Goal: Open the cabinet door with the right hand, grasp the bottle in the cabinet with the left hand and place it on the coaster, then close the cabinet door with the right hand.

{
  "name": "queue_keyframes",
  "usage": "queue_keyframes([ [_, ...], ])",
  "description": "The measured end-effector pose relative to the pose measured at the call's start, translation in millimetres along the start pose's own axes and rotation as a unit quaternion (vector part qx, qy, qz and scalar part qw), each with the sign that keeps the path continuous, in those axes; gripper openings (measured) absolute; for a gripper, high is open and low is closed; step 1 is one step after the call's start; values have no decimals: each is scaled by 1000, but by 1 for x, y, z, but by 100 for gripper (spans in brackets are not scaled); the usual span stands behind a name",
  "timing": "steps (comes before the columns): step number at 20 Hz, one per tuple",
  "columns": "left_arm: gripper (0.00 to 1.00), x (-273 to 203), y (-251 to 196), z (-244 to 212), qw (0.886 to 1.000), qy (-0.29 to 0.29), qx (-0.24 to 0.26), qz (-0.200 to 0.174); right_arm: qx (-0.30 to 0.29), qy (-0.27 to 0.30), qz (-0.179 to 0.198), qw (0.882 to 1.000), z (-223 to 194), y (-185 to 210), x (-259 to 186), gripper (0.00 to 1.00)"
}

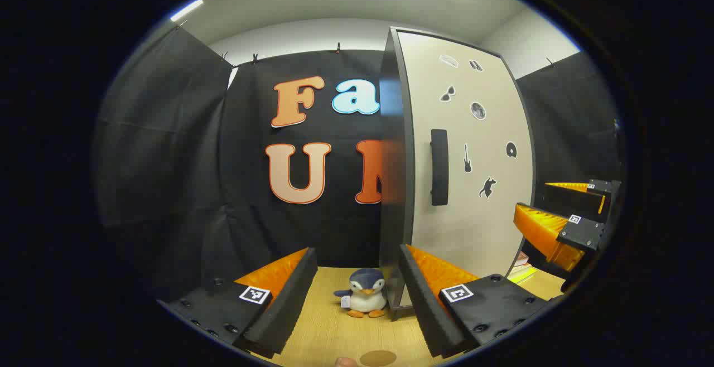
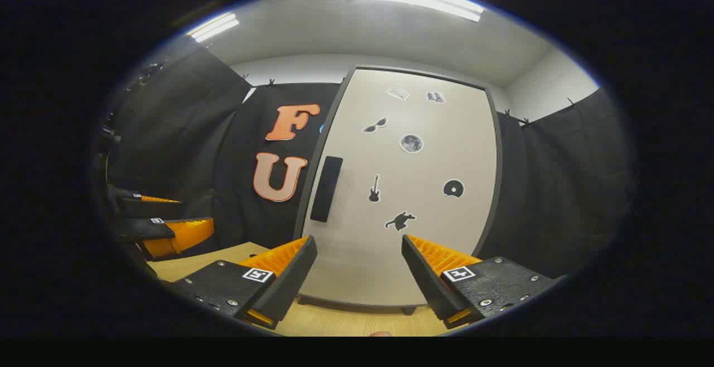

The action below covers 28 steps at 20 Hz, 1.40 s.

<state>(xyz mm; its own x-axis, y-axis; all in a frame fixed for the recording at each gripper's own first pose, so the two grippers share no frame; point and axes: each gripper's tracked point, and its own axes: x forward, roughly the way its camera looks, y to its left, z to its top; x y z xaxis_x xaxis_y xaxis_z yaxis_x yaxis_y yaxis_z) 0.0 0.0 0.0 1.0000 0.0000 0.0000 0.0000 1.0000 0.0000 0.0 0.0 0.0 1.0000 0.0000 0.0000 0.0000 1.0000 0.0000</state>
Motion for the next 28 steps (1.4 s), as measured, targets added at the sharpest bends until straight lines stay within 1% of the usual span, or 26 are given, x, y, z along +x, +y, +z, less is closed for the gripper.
queue_keyframes([
  [1, 98, -1, 0, 3, 1000, -2, -2, 2, 2, 3, 2, 1000, -1, 1, -1, 95],
  [2, 96, -2, 1, 2, 1000, -1, -2, 3, 4, 5, 3, 1000, -3, 1, -2, 95],
  [3, 96, -3, 1, 2, 1000, 0, -1, 4, 6, 8, 4, 1000, -6, 2, -4, 95],
  [4, 98, -6, 1, 3, 1000, -1, 0, 6, 10, 10, 4, 1000, -8, 1, -5, 95],
  [5, 96, -8, 2, 4, 1000, -1, 2, 8, 13, 13, 3, 1000, -9, 0, -7, 95],
  [6, 98, -10, 4, 5, 1000, -2, 3, 11, 15, 13, 1, 1000, -9, -1, -9, 95],
  [7, 96, -12, 4, 5, 1000, -3, 2, 13, 17, 12, -2, 1000, -9, -2, -10, 95],
  [10, 96, -15, 4, 6, 1000, -3, -4, 13, 17, 12, -12, 1000, -9, -5, -14, 95],
  [16, 96, -23, 11, 1, 1000, -1, -2, 20, 28, 13, -6, 1000, -8, 10, -7, 95],
  [20, 96, -19, 30, 1, 999, -3, 2, 32, 47, 12, -4, 999, -1, 21, 21, 95],
  [24, 96, -15, 47, -6, 999, 1, 0, 42, 57, 0, -2, 998, 16, 34, 58, 95],
  [27, 96, -10, 56, -11, 999, 6, -4, 46, 54, -9, -12, 998, 32, 38, 88, 95],
  [28, 98, -10, 58, -13, 999, 7, -3, 48, 54, -10, -17, 998, 35, 39, 98, 95],
])
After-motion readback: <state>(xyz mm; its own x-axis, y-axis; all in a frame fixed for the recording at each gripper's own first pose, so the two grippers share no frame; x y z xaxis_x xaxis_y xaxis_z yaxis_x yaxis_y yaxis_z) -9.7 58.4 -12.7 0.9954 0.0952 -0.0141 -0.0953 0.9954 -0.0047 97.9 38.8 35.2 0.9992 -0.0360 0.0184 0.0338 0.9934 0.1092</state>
